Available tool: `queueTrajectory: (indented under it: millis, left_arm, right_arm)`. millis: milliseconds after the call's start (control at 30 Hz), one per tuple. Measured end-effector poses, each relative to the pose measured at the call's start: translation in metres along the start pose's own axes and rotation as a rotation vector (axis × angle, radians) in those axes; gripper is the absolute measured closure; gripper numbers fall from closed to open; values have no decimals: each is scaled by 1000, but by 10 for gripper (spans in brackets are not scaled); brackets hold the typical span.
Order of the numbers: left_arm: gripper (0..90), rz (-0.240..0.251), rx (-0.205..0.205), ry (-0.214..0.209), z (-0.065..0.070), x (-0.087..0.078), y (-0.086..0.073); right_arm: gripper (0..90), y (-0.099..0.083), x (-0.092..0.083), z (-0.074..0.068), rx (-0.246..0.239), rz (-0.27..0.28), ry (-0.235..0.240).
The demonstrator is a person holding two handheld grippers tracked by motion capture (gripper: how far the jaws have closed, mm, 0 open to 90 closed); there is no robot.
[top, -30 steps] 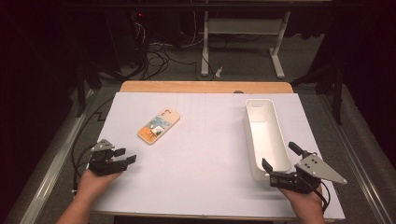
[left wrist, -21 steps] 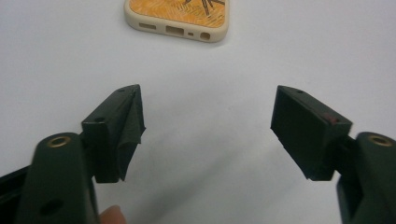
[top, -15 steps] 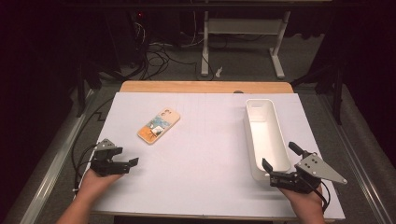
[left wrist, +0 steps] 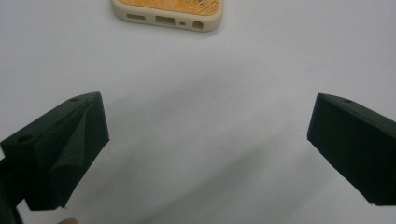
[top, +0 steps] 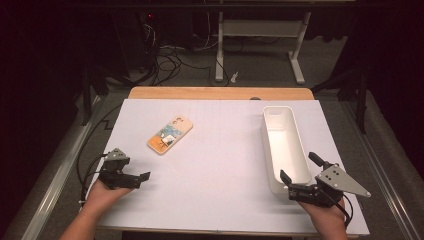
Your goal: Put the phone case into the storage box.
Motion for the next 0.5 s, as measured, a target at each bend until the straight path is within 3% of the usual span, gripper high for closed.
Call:
queueTrajectory:
  millis: [133,500]
  left_arm:
    - [1,-15,-27,-23,13,-2,16]
    - [1,-58,39,23,40,11,54]
  right_arm:
    - [3,0,-1,1,1,3,-1]
    - [3,1,-2,1,4,11,5]
Point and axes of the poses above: each handheld gripper's, and its own axes: x roughly forward along the jaws, y roughly out of its top, z roughly to its right, the point moved 9 cm from there along x, roughly forward along the jaws, and after that the axes turned 12 degrees about -z, right-handed, at the moved point
